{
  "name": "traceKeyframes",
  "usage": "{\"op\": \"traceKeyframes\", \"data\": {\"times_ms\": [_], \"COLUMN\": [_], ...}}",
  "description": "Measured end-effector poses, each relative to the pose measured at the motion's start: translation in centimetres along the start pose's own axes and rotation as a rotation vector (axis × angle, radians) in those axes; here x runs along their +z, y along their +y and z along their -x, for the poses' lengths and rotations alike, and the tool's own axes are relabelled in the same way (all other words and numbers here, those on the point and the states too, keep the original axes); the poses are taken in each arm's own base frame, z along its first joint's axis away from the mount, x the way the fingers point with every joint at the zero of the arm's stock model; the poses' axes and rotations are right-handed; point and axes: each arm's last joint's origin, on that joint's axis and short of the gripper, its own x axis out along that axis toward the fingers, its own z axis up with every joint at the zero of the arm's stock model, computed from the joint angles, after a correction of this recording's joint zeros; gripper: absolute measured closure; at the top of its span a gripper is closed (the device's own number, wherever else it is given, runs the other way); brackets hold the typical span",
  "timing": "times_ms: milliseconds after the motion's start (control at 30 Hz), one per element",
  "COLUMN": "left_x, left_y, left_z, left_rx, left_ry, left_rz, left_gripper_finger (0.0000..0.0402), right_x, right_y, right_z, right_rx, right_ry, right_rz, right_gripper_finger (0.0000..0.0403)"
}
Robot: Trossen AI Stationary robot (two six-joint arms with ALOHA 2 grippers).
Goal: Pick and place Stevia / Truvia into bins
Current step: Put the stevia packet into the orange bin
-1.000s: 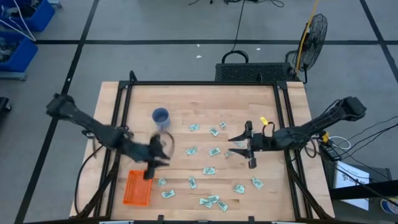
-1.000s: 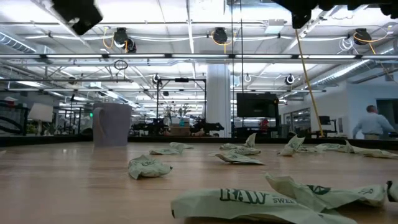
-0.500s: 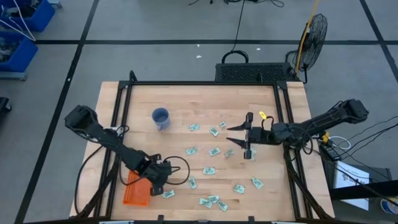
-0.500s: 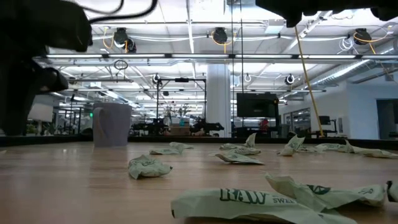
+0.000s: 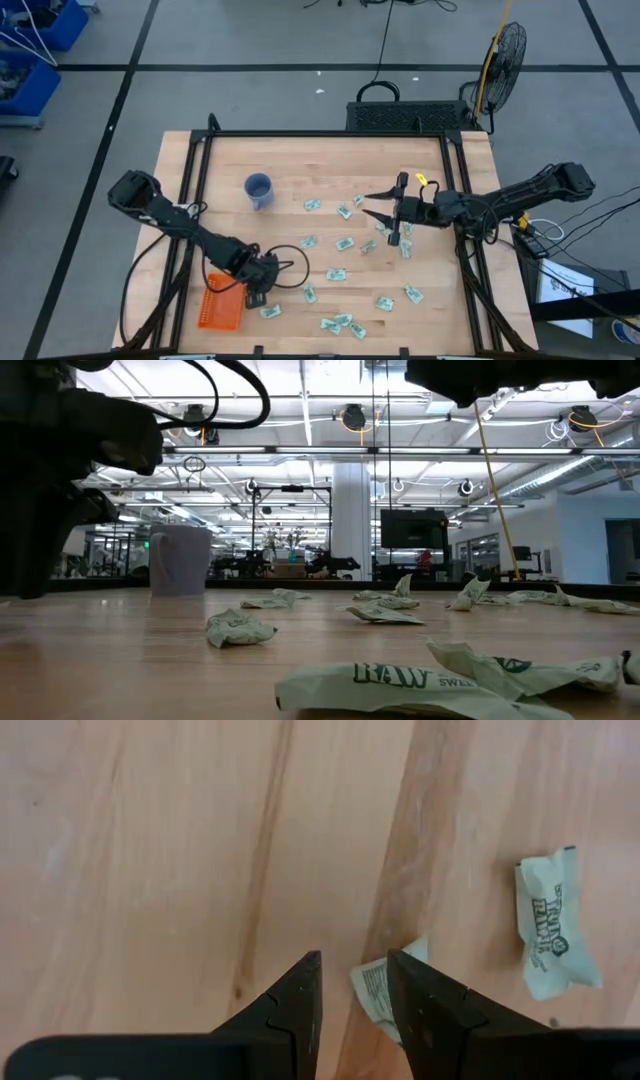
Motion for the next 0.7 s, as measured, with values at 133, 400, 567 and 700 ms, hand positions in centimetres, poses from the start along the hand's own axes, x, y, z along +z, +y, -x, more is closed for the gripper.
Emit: {"op": "traceKeyframes", "data": {"times_ms": [133,400,567,700], "left_x": [-0.3,-0.5,-0.1,0.6], "left_y": [-0.2,-0.2,0.2,0.8], "left_z": [-0.7,-2.2,-2.0,-1.4], "left_rx": [0.012,0.037,0.023,0.010], "left_ry": [0.019,0.078,0.070,0.040], "left_rz": [-0.037,-0.093,-0.130,-0.123], "left_gripper_finger": [0.0282,0.0291,0.0373,0.0392], "right_x": [-0.1,-0.7,-1.3,-1.7], "right_y": [0.0,0.2,0.3,0.4], "right_z": [0.0,0.0,0.1,0.2], "right_rx": [0.003,0.013,0.021,0.024], "right_ry": [0.009,0.071,0.132,0.174], "right_rz": [-0.009,-0.087,-0.121,-0.144], "right_gripper_finger": [0.0243,0.0243,0.0243,0.0243]}}
